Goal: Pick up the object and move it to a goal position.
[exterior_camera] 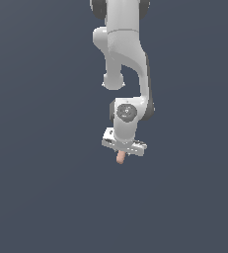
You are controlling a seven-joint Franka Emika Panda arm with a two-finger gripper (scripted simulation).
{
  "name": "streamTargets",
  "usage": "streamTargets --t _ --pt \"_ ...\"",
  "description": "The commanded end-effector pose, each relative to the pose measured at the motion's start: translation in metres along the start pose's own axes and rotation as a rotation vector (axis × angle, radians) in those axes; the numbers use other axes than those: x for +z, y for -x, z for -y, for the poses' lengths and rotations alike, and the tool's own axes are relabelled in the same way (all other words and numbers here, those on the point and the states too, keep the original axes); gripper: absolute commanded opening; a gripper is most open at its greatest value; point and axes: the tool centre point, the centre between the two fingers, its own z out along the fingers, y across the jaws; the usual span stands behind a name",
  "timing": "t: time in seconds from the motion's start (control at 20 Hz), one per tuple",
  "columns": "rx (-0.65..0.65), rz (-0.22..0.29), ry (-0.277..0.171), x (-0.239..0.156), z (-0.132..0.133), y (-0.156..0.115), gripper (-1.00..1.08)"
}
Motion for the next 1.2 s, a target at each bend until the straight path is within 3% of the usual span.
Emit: streamTargets --t 0.0,0.65,1.15 --pt "0.0 -0.001 0.0 0.0 0.0 -0.001 -1.0" --pt "0.001 -0.001 0.0 -0.003 0.0 0.001 -1.0" --pt "0.001 -0.001 0.0 -0.041 0.0 0.019 -1.0"
